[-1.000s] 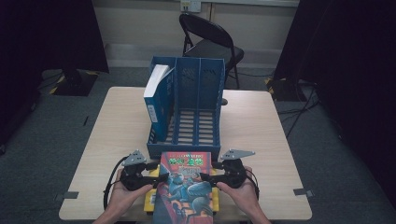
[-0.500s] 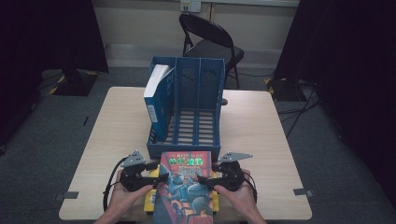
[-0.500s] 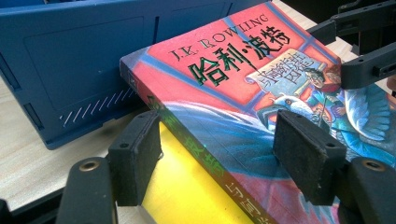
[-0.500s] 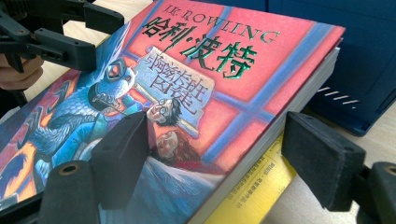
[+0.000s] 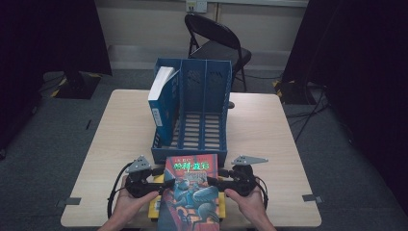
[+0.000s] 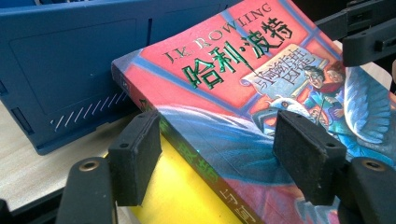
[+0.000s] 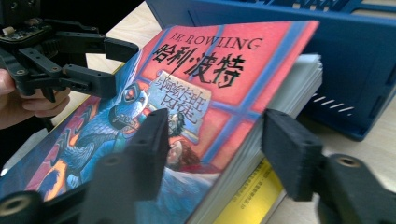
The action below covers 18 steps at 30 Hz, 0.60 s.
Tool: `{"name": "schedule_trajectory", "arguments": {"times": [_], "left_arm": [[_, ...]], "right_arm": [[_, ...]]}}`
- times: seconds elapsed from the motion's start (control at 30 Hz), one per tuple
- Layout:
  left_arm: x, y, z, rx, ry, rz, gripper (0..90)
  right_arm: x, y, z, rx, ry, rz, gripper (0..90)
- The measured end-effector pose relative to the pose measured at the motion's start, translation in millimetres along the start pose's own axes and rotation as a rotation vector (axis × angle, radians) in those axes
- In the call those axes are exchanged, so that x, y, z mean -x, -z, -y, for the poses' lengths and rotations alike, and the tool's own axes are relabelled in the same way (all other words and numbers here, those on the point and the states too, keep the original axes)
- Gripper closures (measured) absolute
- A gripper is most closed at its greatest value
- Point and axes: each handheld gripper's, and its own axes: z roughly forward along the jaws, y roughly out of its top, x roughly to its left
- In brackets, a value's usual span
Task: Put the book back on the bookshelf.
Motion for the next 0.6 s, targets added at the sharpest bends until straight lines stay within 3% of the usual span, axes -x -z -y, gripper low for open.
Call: {"name": "schedule_trajectory", "arguments": {"times": [0.17, 0.33, 0.4, 0.47, 0.6], "left_arm": [[-0.3, 0.2, 0.2, 0.000, -0.003, 0.001, 31.7], [-0.3, 0.1, 0.3, 0.002, -0.001, 0.001, 31.7], [-0.3, 0.0, 0.3, 0.002, 0.000, 0.001, 31.7], [0.1, -0.5, 0.1, 0.002, 0.002, 0.002, 31.7], [0.3, -0.7, 0.2, 0.004, 0.001, 0.003, 31.7]], "right_arm": [[0.9, 2.2, -1.7, 0.022, -0.016, -0.046, 45.4], [0.4, 2.0, -3.7, 0.028, -0.024, -0.062, 45.7], [0.8, 0.2, -4.1, 0.022, -0.019, -0.044, 45.6], [0.2, -4.4, -4.0, 0.012, 0.001, 0.004, 45.6], [3.2, -13.8, -7.7, 0.009, 0.019, 0.017, 46.1]]}}
